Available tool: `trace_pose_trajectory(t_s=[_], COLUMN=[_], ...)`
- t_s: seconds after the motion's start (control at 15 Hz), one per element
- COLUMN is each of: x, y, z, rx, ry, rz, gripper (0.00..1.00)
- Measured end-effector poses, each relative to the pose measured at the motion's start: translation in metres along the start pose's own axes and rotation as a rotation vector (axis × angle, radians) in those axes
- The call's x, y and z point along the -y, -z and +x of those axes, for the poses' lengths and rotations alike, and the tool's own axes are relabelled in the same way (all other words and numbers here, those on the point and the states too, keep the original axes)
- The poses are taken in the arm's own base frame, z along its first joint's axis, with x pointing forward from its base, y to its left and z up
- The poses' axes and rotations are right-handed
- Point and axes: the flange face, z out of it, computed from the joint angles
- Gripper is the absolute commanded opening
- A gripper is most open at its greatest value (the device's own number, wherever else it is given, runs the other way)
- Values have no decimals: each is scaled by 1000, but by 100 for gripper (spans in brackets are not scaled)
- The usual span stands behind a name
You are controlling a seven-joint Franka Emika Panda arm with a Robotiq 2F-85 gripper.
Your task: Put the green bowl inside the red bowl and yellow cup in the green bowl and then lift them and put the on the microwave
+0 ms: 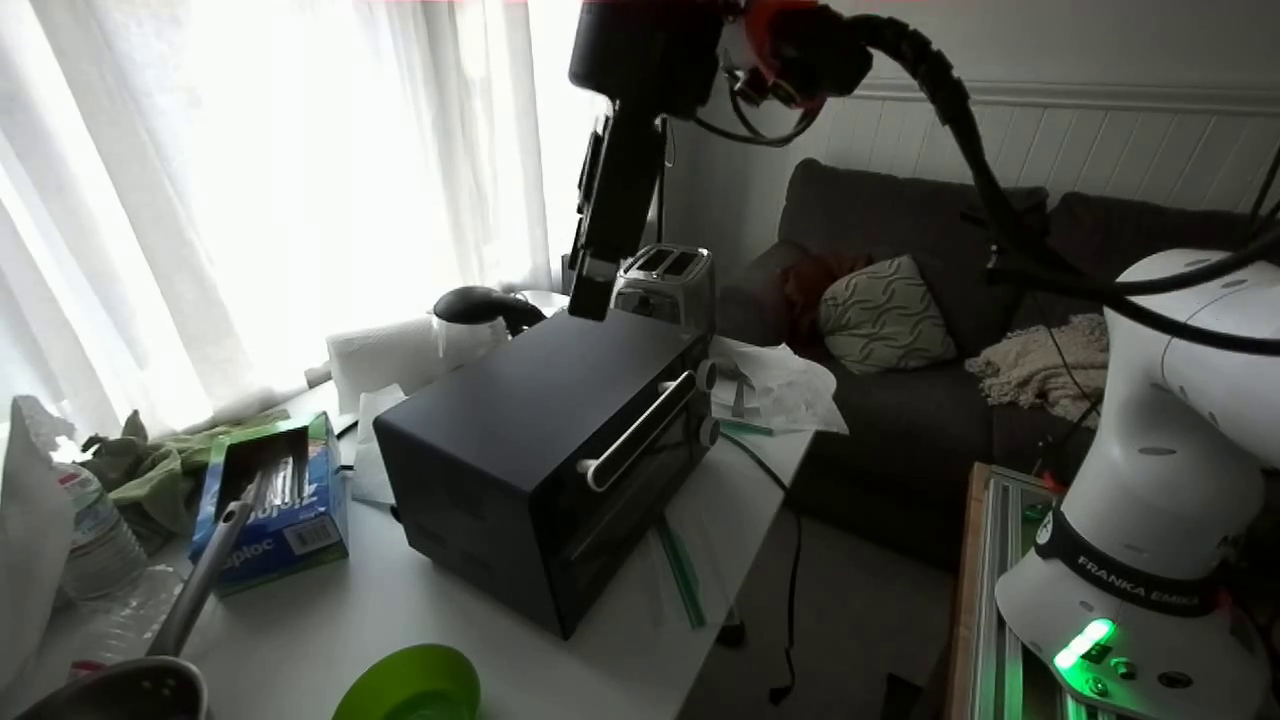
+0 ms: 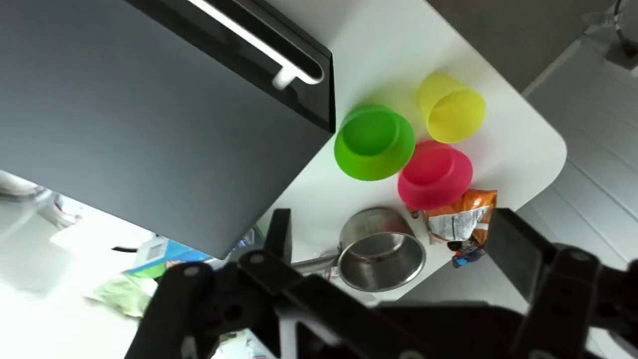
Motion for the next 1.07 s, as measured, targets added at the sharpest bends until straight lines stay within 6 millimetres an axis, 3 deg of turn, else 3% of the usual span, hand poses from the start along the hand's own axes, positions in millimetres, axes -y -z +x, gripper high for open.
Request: trace_pose_trajectory(t_s=[0.2, 0.53, 0.67, 1.07], x=[7, 5, 9, 47], y=[-11, -13, -14, -34], z=[12, 12, 12, 6], rx=[3, 7, 1, -43], ry=[115, 110, 191, 509], rz=[21, 20, 18, 18], gripper=[100, 100, 100, 100])
